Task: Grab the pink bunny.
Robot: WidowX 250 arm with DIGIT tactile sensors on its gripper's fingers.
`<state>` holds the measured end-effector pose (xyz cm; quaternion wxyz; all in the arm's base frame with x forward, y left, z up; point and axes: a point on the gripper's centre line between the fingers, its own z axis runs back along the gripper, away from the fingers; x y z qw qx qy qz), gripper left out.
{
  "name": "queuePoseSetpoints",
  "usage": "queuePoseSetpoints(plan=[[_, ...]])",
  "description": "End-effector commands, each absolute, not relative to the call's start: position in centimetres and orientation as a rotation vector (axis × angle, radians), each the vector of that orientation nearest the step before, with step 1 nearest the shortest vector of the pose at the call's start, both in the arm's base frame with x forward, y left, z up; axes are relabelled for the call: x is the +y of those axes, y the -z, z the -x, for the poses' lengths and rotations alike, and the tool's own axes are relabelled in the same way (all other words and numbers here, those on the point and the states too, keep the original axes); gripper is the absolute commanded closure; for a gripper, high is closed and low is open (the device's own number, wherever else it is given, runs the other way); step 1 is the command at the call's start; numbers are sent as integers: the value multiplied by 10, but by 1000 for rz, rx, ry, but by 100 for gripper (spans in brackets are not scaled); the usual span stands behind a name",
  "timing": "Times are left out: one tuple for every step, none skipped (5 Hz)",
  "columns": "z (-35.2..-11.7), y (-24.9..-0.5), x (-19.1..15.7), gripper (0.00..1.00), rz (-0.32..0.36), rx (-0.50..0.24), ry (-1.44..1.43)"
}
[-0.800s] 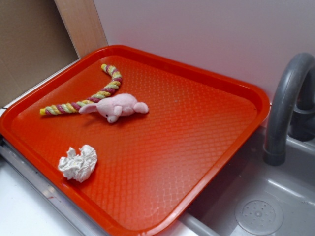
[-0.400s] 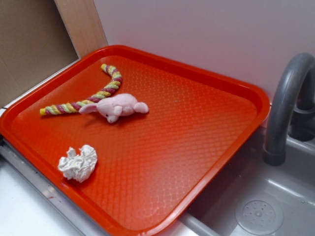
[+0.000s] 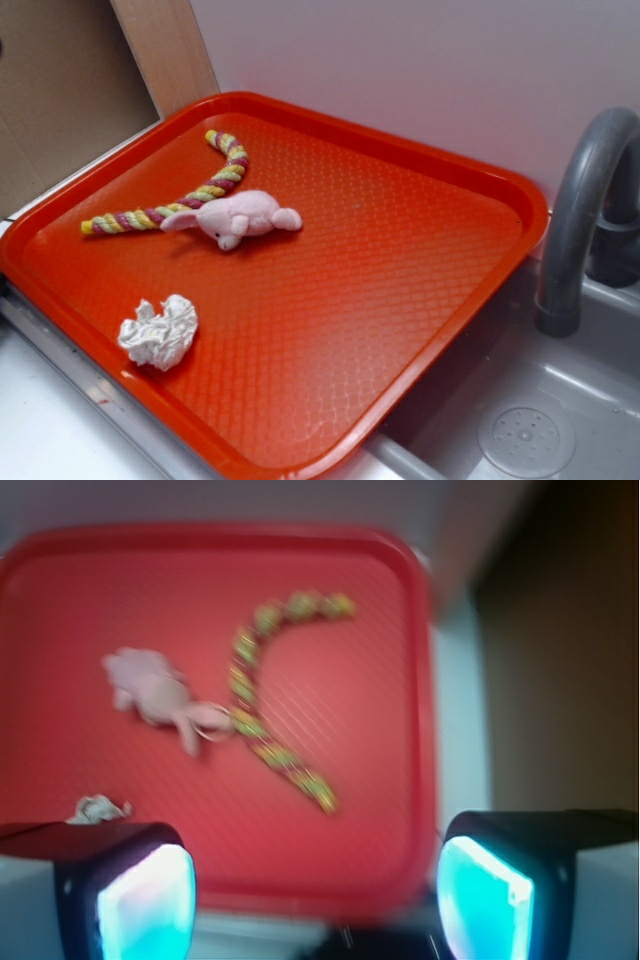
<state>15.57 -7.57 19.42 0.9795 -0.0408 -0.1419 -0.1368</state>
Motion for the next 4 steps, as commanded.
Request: queuePoseSetpoints(plan=[[-193,-159,-149,0,25,-348,642],[-205,-127,-179,0,55,-313,715],[-210,-94,-192,0,17,-237,713],[-216,-71,-196,0,-1,-178,703]])
